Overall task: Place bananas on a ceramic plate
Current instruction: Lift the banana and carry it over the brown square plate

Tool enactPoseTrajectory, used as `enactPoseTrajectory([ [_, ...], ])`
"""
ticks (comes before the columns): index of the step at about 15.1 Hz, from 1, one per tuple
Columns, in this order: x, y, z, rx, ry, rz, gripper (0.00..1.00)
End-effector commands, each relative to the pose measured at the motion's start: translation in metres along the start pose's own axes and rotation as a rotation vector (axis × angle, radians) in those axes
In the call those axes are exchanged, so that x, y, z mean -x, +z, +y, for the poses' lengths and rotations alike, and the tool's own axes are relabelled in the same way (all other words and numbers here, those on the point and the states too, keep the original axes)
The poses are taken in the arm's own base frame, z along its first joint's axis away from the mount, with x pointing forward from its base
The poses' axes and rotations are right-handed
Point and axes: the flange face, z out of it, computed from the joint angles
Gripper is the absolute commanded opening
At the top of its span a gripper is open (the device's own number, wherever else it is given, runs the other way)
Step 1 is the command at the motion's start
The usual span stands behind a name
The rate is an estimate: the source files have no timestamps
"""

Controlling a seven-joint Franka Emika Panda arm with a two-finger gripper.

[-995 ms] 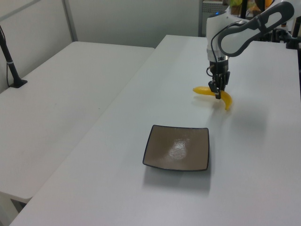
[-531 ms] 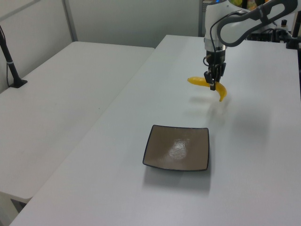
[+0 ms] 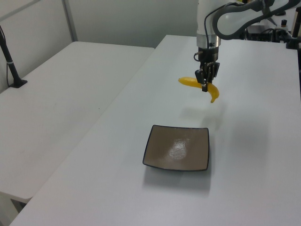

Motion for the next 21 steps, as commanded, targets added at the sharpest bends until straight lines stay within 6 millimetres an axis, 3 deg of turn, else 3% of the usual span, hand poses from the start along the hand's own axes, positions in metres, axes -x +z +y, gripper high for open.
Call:
enactPoseTrajectory([
  [1,0.014,-0.018,-0.051,-0.029,-0.002,0.014,0.12],
  [3,0.027,-0.023,-0.082,-0.044,0.005,0.021,0.12],
  [6,0.04,-0.023,-0.112,-0.062,0.009,0.026,0.12],
  [11,0.062,0.004,-0.178,-0.113,0.017,0.071,0.14],
  [13,0.072,0.024,-0.204,-0.132,-0.015,0.075,0.14],
  [14,0.077,0.026,-0.212,-0.143,-0.029,0.084,0.2],
  [15,0.084,0.031,-0.223,-0.149,-0.048,0.082,0.33],
  [17,0.093,0.033,-0.233,-0.152,-0.068,0.074,0.82],
  [18,0.095,0.034,-0.235,-0.153,-0.072,0.073,0.98],
  [21,0.097,0.033,-0.238,-0.157,-0.084,0.074,1.0],
])
